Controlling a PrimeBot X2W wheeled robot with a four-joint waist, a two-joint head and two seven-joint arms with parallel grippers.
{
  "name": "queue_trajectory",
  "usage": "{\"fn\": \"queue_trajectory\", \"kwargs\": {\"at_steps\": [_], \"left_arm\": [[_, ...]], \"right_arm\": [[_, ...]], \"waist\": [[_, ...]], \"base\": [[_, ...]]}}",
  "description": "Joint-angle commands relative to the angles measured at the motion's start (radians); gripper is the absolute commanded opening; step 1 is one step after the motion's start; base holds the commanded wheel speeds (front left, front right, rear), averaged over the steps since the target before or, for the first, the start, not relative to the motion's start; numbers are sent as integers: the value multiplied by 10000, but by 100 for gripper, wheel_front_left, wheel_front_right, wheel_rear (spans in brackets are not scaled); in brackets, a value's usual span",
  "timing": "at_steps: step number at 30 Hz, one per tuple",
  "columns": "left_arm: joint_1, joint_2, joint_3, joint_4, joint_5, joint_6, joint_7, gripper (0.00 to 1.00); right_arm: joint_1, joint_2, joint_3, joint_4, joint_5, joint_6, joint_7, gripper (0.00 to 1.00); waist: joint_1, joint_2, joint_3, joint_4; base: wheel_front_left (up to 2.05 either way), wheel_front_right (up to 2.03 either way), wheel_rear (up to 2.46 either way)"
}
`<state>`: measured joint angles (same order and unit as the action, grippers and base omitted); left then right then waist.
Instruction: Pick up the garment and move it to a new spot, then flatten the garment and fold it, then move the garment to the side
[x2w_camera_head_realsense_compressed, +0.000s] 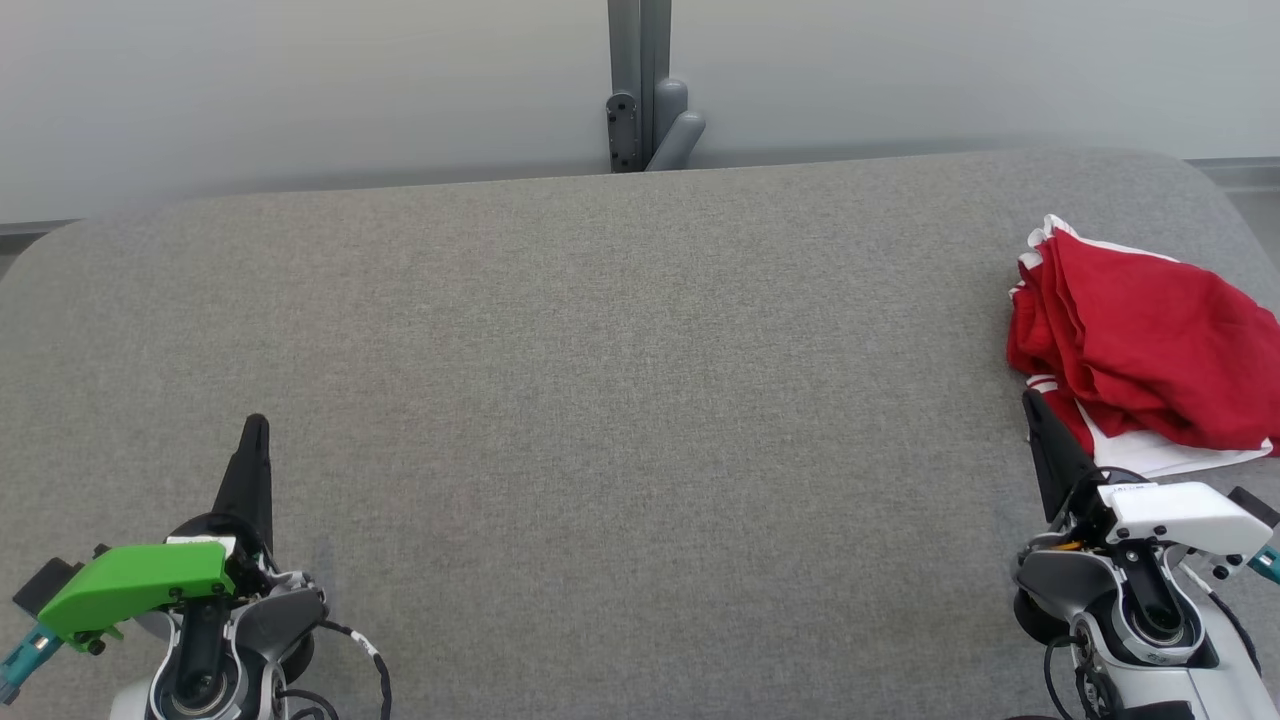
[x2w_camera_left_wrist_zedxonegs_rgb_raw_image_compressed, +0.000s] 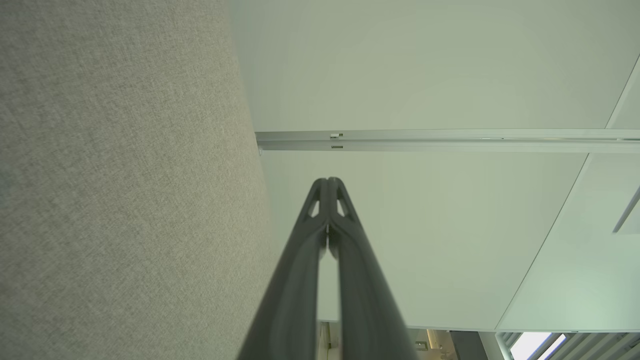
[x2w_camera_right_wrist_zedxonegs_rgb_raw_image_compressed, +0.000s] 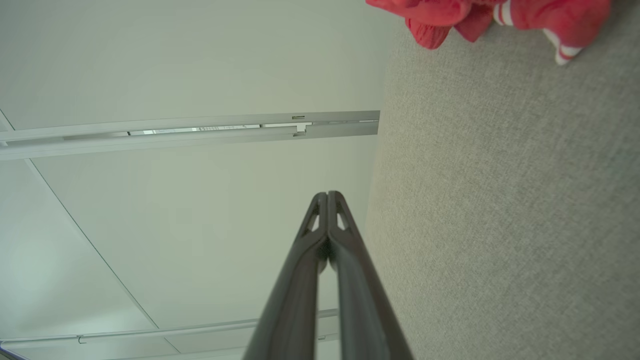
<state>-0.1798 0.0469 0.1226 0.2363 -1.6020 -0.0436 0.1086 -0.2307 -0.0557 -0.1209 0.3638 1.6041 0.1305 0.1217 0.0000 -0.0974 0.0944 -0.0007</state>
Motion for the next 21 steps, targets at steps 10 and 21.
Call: {"fn": "queue_trajectory", "kwargs": {"at_steps": [10,21], "left_arm": [[-114,63,4,-4,-15,-36,20,0],[-114,63,3,-4,-15,-36,20,0]], "right_arm": [[-22,-76,17,-38,77,4,-42,0],[-19,-89,34,-37,95,4,-53,0]], "waist": [[0,0,0,0],[0,0,0,0]], "base": [[0,0,0],[0,0,0]]}}
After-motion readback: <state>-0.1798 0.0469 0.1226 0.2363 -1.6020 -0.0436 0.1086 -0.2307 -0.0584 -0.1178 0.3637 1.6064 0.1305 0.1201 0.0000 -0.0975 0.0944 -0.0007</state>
